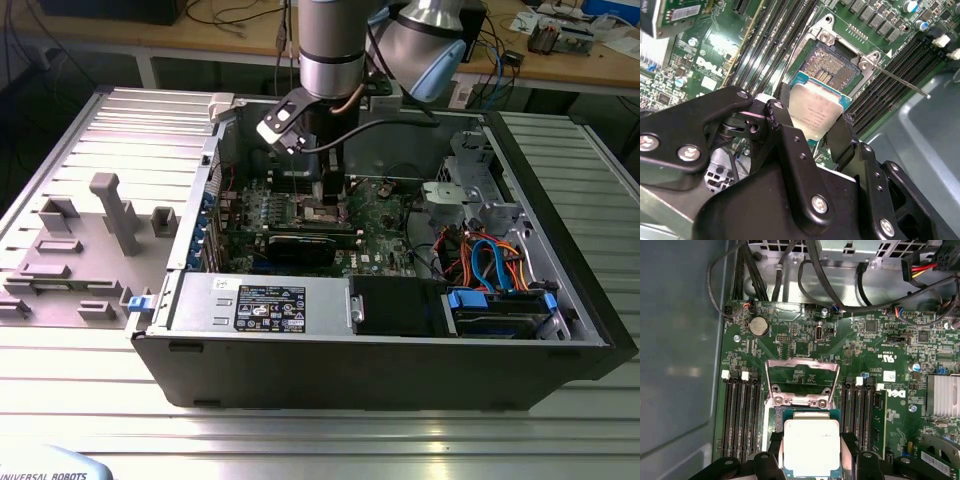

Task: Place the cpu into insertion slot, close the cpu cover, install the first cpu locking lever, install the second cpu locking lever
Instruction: 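Place the cpu into insertion slot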

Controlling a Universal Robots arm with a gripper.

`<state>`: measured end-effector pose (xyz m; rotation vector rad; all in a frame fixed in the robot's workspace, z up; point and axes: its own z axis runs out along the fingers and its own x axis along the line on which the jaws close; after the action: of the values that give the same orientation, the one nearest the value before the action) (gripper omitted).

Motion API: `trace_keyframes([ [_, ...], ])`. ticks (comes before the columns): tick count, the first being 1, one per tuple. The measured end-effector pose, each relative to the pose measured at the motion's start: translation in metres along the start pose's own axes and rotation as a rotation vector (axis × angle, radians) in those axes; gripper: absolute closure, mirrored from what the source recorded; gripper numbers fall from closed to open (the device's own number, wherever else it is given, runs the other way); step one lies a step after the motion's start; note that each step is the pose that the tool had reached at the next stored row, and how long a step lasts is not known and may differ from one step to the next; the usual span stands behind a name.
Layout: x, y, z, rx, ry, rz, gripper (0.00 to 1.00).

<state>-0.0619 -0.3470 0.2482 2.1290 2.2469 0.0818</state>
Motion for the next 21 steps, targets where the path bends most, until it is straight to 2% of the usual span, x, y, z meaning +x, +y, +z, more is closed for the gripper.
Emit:
trace_keyframes([
  [2, 0.0001, -0.0006, 0.0062, -0.0002, -0.0026, 0.038, 0.46],
  [3, 0.0001, -0.0006, 0.0070, -0.0002, -0.0030, 0.041, 0.46],
  [18, 0.0001, -0.0007, 0.0085, -0.0003, -0.0028, 0.041, 0.46],
  [21, 0.0008, -0.0011, 0.0130, -0.0003, -0.0029, 0.042, 0.46],
])
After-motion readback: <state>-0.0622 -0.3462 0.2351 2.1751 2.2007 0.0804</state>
